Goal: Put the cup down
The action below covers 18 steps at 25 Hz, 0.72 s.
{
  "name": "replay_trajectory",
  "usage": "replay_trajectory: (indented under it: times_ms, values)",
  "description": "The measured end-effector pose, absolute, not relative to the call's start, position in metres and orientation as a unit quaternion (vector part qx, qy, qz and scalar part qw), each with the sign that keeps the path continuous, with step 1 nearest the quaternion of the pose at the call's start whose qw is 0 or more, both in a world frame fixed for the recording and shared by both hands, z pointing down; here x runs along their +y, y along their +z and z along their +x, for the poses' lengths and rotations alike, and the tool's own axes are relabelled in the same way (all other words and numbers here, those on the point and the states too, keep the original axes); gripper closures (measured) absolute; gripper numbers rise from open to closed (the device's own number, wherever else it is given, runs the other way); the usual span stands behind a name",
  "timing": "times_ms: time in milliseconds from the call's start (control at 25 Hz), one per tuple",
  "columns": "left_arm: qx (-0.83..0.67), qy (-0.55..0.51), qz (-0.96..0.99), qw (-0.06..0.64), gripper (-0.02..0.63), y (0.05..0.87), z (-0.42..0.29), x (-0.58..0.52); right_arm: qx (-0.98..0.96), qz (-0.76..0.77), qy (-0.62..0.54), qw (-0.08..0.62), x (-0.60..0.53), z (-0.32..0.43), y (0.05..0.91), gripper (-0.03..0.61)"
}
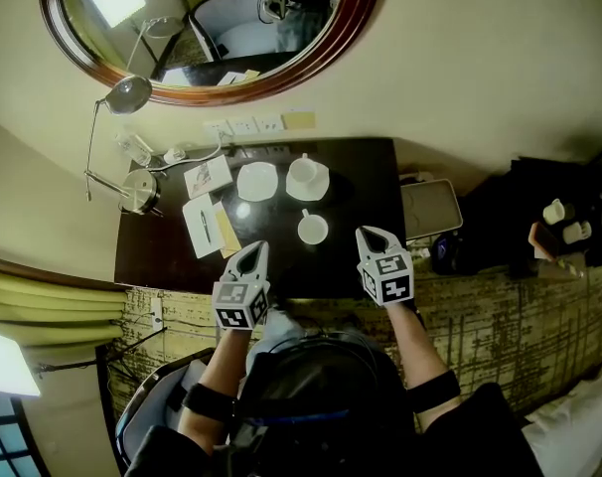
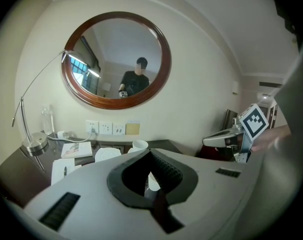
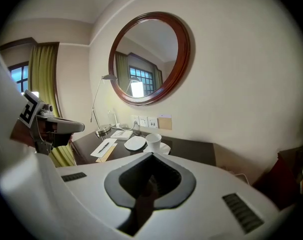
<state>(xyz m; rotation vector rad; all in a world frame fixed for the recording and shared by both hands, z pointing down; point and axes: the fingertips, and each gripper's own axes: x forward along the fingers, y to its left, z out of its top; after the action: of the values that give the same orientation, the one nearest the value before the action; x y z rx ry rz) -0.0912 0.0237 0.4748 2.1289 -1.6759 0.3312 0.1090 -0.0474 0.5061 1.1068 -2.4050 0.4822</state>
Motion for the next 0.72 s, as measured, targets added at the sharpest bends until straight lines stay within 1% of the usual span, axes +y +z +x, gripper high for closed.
replay_trajectory:
  times_ms: [320, 720]
  values:
    - [-0.591, 0.143, 0.771, 0.189, 0.612, 0.48, -0.087, 0.029, -0.878, 0.375, 0.194, 0.225, -0.039, 0.099, 0.51, 0.578]
    - [-0.599, 0.131, 0.761, 0.213, 0.612, 0.483, -0.097, 0.017, -0.877, 0.372, 0.206, 0.224, -0.041, 0.094, 0.511, 0.578]
